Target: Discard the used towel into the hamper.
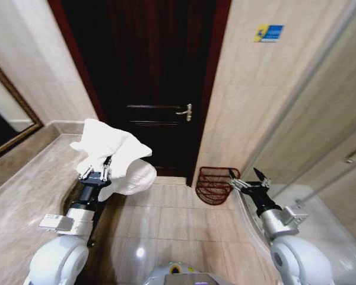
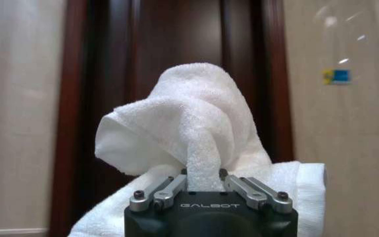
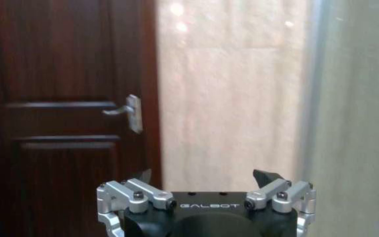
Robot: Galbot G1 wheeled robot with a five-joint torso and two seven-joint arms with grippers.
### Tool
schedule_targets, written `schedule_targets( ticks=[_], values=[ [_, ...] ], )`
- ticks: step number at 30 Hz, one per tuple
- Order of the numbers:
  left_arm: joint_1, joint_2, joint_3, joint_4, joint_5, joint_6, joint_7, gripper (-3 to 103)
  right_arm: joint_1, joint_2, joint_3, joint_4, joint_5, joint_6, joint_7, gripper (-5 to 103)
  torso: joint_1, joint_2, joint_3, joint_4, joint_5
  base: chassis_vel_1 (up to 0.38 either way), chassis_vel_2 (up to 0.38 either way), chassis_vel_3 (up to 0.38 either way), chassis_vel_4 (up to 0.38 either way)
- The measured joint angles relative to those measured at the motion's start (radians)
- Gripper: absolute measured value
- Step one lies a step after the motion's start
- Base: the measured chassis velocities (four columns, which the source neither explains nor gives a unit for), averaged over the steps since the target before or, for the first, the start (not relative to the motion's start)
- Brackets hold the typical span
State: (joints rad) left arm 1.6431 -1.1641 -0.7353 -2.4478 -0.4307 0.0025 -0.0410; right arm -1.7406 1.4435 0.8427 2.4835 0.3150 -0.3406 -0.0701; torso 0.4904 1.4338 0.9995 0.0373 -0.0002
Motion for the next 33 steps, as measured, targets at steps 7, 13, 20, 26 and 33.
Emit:
schedule_targets(
  ticks=[7,13,20,26,33],
  values=[
    [-0.011,0.002,0.006,0.023,-0.055,-0.009,0.044,14,-0.095,0.038,0.049,0.008,0.030,0.080,-0.025,100,0.000,0.000,0.000,-0.0003,0.0003,-0.117,-0.139,-0.141,-0.126],
    [-0.018,0.005,0.009,0.064,-0.074,-0.043,0.095,14,-0.113,0.076,0.023,0.015,0.032,0.113,-0.008,100,0.000,0.000,0.000,0.0000,0.0002,-0.108,-0.119,-0.123,-0.099],
    [-0.039,0.008,0.014,0.113,-0.081,-0.067,0.133,14,-0.118,0.092,0.003,0.016,0.014,0.129,-0.006,100,0.000,0.000,0.000,-0.0001,-0.0001,-0.133,-0.125,-0.127,-0.125],
    [-0.062,0.008,0.025,0.156,-0.096,-0.076,0.175,14,-0.117,0.093,0.005,0.014,0.008,0.150,0.014,100,0.000,0.000,0.000,-0.0002,0.0000,-0.105,-0.097,-0.093,-0.123],
    [-0.096,0.008,0.059,0.216,-0.130,-0.100,0.242,14,-0.106,0.107,-0.005,0.008,-0.010,0.176,0.023,100,0.000,0.000,0.000,0.0003,0.0002,-0.025,-0.030,-0.031,-0.018]
  ],
)
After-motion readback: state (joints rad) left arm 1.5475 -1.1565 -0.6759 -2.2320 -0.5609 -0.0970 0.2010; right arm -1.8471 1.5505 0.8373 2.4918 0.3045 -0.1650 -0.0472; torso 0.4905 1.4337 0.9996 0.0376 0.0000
